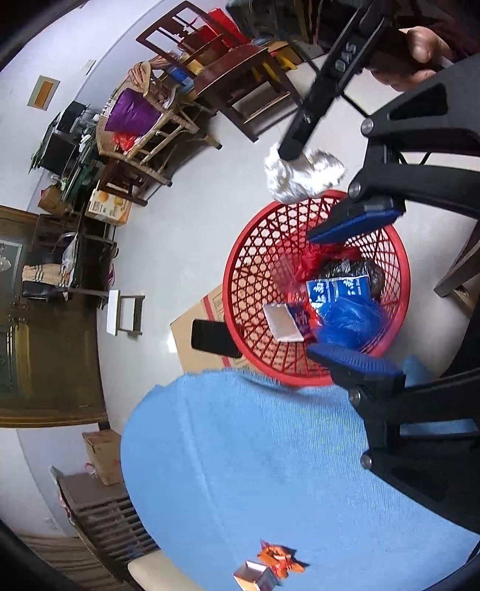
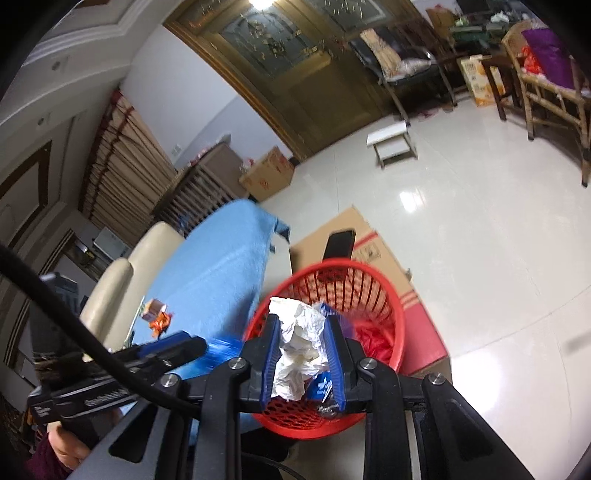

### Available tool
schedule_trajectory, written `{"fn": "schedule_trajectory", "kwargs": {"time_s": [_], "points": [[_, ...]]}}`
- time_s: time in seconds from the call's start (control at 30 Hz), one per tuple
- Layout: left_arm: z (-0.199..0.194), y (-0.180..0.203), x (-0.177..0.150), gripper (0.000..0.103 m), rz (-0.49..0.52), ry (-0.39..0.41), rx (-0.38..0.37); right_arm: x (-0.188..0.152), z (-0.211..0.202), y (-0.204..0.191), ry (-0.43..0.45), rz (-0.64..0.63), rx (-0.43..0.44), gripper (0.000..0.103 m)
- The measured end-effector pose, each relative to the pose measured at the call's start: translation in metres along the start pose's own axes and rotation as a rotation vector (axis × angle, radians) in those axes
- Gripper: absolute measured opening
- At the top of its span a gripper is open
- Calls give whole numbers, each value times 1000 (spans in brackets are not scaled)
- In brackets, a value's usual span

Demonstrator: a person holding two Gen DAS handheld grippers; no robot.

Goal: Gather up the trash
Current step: 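Open both grippers to drop the tissue and blue bags into the basket, then move both open grippers back over the remaining trash on the table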

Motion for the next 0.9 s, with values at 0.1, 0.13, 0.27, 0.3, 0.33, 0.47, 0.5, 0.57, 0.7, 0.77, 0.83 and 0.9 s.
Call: {"fn": "schedule_trajectory", "kwargs": {"time_s": [0.1, 0.13, 0.27, 0.3, 0.33, 0.47, 0.5, 0.57, 0.7, 0.77, 0.83, 0.9], "points": [[-16, -5, -2, 60, 27, 33, 23, -2, 10, 0, -39, 30, 7, 28], [-22, -7, -4, 61, 40, 48, 34, -2, 9, -3, -37, 25, 10, 28], [-55, -17, -18, 65, 91, 115, 122, 4, 4, -17, -17, -6, 26, 37], [-61, -21, -20, 67, 96, 125, 141, 5, 3, -21, -9, -12, 25, 42], [-68, -26, -25, 67, 101, 138, 163, 7, 0, -25, 9, -20, 23, 65], [-95, -46, -47, 68, 88, 172, 225, 13, -6, -44, 64, -69, 19, 72], [-102, -54, -54, 69, 76, 181, 247, 14, -8, -49, 76, -77, 22, 72], [-114, -70, -65, 69, 51, 187, 292, 17, -11, -62, 92, -101, 30, 72], [-132, -106, -86, 69, -17, 193, 367, 18, -9, -89, 95, -141, 62, 72], [-145, -132, -99, 69, -74, 202, 402, 15, -7, -107, 86, -173, 83, 72], [-155, -154, -110, 69, -119, 209, 423, 11, -3, -129, 79, -221, 105, 72], [-166, -181, -120, 69, -177, 214, 460, 6, 2, -150, 71, -267, 128, 72]]}}
Point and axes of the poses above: each gripper's, at about its wrist camera, not at the fingertips, and z roughly the way its jaws point, y to its right, x to its top, the point moved 2 cm from there along z, roughly the way its jaws point, and after that the axes turned 5 degrees about x, right-handed, at the moved point
